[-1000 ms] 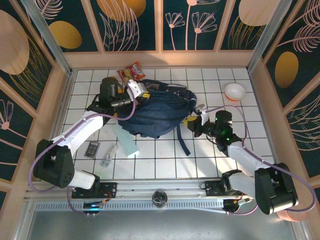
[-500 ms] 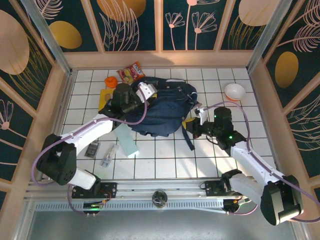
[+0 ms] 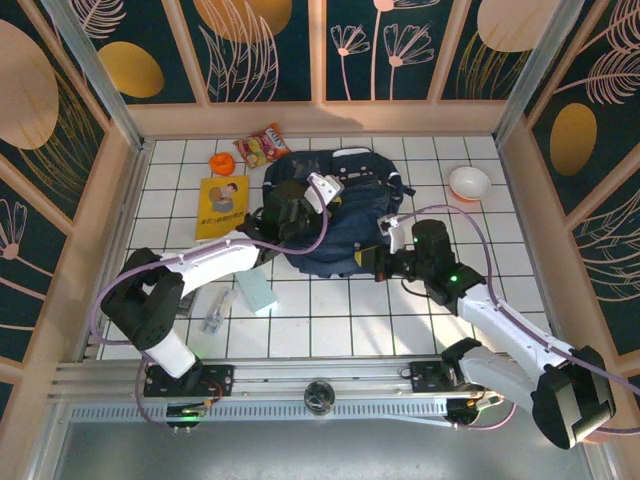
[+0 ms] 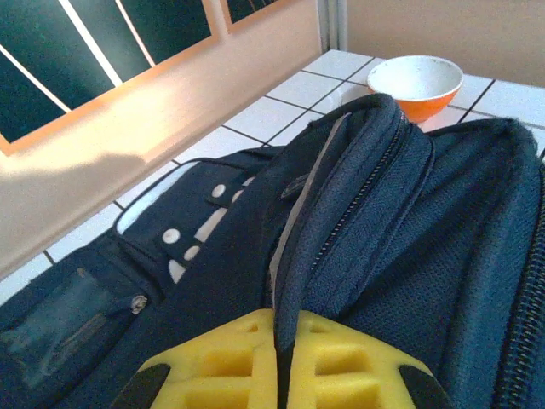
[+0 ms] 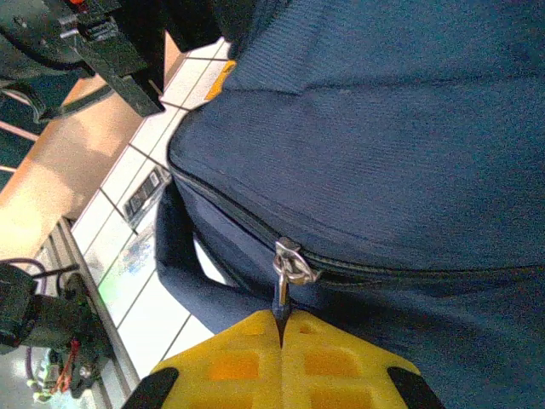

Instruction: Pack the student bag

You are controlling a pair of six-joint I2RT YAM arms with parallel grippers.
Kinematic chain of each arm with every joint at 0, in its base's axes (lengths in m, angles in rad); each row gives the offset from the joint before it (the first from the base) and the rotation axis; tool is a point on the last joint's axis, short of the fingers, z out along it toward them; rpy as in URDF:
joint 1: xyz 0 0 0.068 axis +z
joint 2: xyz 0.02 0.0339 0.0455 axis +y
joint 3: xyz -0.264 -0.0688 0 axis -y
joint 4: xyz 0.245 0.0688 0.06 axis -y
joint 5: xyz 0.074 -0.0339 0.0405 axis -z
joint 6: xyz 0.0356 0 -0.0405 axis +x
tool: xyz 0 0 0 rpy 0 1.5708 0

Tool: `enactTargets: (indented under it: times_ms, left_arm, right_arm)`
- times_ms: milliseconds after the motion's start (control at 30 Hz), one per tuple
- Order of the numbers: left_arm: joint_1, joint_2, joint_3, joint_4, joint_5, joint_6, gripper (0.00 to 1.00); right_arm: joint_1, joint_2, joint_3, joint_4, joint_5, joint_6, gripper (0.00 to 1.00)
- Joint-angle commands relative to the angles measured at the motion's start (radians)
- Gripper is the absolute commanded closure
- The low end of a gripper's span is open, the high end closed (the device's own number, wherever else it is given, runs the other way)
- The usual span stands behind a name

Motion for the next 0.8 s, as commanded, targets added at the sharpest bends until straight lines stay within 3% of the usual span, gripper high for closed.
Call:
enactTargets:
  times_ms: [0,333,467,767]
  left_arm:
    - [-0.037,0.018,0.06,0.17,-0.074,-0.133,1.0]
    - [-0.106,0.052,0.094,0.247,-0.194,-0.356,1.0]
    - [-0.119,0.056,0.118,0.258,-0.185,-0.41,1.0]
    - [-0.129,0.056,0.133,0.265,-0.15,-0.451,1.0]
  right_arm:
    - [0.048,-0.004,0.0,0.038,0.052,0.176,1.0]
    - [0.201,0.001,-0.059,0.173,0.237,0.454,1.0]
    - [0.243,0.017,-0.083,0.244,0.302,0.54,1.0]
    - [0.275,0.107,-0.071,0.363,0.324,0.617,1.0]
